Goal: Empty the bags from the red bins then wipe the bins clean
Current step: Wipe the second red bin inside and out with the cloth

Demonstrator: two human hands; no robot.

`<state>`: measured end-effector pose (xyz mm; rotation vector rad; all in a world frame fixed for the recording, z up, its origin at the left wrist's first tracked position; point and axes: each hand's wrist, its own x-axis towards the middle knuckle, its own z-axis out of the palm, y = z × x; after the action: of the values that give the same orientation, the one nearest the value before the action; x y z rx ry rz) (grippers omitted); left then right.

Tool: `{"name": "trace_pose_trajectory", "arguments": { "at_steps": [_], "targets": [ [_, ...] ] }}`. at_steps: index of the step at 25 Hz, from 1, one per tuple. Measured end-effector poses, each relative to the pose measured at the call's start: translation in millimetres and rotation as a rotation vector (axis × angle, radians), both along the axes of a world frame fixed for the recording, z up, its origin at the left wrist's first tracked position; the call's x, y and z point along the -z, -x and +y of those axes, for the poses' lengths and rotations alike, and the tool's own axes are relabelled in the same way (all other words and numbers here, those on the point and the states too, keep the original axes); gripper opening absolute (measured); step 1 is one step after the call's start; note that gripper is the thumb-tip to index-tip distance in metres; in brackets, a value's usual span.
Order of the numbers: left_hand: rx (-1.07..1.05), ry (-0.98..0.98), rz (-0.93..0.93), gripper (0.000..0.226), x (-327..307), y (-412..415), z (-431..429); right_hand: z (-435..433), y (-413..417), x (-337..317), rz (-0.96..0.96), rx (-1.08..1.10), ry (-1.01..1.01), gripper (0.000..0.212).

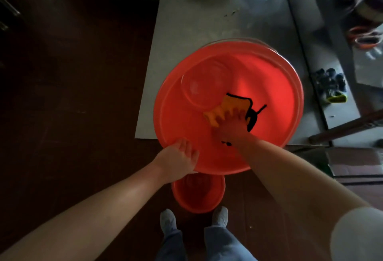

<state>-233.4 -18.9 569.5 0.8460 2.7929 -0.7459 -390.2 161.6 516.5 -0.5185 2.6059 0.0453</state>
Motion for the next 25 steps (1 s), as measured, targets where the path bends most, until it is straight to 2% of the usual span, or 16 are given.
{"name": "trace_pose_trajectory", "arguments": {
  "at_steps": [2,5,8,9,13,17,20,23,25],
  "targets": [
    [0.064,-0.051,0.042,0.067,8,-2,1,-19,-21,16,-0.077,-0.02,-0.054,0.066],
    [0.074,-0.056,0.062,0.066,13,-5,1,-37,-30,29,-0.161,-0.008,0.018,0.072],
    [0.067,-0.076,0.096,0.064,10,-6,5,-21,-33,19,-0.086,-0.122,-0.018,0.1],
    [0.058,-0.081,0.096,0.064,9,-6,7,-12,-33,12,-0.032,-0.17,-0.049,0.102],
    [0.045,-0.07,0.085,0.067,4,-4,13,30,-9,-15,0.121,-0.25,-0.232,0.064],
    [0.076,-0.05,0.028,0.066,0,0,12,44,-19,-37,0.077,-0.217,-0.371,0.066],
    [0.115,-0.038,-0.005,0.059,-8,4,7,37,-55,-48,-0.039,-0.169,-0.26,0.067],
    [0.137,-0.006,0.013,0.046,-15,3,7,27,-88,-51,-0.069,-0.208,-0.155,0.066],
    [0.13,0.031,0.03,0.046,-14,3,9,24,-100,-55,-0.104,-0.133,-0.121,0.067]
  ]
}}
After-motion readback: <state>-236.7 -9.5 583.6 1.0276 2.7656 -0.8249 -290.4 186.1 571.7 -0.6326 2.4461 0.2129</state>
